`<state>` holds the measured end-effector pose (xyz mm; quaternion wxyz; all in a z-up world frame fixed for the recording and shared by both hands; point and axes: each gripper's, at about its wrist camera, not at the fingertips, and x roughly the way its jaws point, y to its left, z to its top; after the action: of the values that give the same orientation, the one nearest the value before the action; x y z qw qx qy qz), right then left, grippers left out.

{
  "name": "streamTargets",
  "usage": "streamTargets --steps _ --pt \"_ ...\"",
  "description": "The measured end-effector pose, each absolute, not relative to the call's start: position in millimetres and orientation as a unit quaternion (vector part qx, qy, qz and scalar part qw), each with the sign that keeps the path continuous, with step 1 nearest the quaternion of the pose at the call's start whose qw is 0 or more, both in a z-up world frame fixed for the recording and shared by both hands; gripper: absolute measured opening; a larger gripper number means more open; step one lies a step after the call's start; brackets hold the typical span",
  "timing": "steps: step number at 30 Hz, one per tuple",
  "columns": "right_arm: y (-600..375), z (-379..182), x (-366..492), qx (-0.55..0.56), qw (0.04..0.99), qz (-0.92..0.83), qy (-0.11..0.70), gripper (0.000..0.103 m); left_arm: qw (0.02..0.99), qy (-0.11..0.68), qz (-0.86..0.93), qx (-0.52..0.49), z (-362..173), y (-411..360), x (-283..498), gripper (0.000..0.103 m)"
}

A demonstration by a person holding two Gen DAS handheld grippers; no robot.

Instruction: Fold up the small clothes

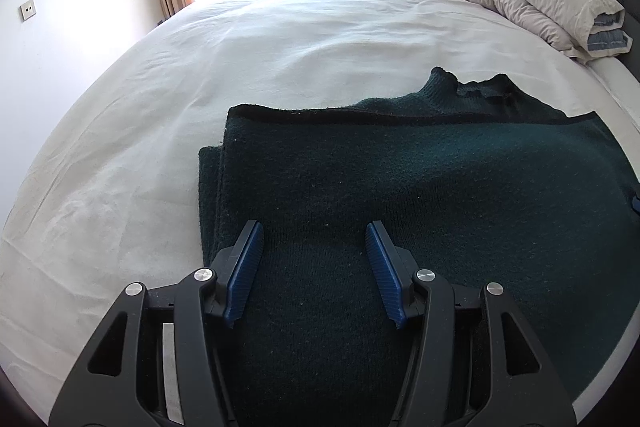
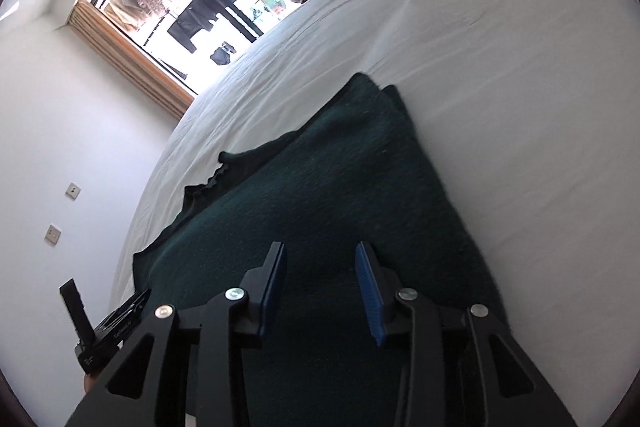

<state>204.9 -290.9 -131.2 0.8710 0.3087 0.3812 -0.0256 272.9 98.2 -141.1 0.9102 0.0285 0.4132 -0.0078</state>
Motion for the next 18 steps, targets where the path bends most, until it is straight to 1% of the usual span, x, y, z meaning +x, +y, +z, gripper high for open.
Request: streamTargets --steps 1,2,3,4,6,7,8,13,18 --pt "-290 -124 200 0.295 0.876 -0.042 0.379 0.041 0.911 0.411 -0.012 0.018 -138 101 269 0.053" --pt "-291 -117 195 0.286 0.881 -0.05 0.374 0.051 0.912 0.41 -0.015 0.003 -135 105 263 0.053" --pt "-287 -109 186 0.28 0.887 -0.054 0.362 0.057 0.913 0.408 -0.017 -0.018 -130 111 254 0.054" --pt "-285 -102 178 0.274 0.895 -0.052 0.349 0.064 0.915 0.402 -0.021 -0.042 -125 118 242 0.056" --pt "-274 -90 166 0.26 0.907 -0.033 0.33 0.069 0.919 0.382 -0.021 -0.093 -116 133 213 0.071" --pt "-268 -86 161 0.255 0.911 -0.023 0.325 0.071 0.92 0.374 -0.007 -0.116 -114 141 196 0.086" --pt "-262 -82 156 0.25 0.914 -0.013 0.32 0.071 0.92 0.365 -0.002 -0.14 -112 148 180 0.092" --pt "-227 -77 152 0.251 0.911 0.049 0.323 0.071 0.889 0.364 -0.009 -0.277 -126 175 115 0.093" --pt "-203 -77 148 0.268 0.9 0.079 0.334 0.072 0.851 0.365 -0.045 -0.376 -139 180 94 0.093"
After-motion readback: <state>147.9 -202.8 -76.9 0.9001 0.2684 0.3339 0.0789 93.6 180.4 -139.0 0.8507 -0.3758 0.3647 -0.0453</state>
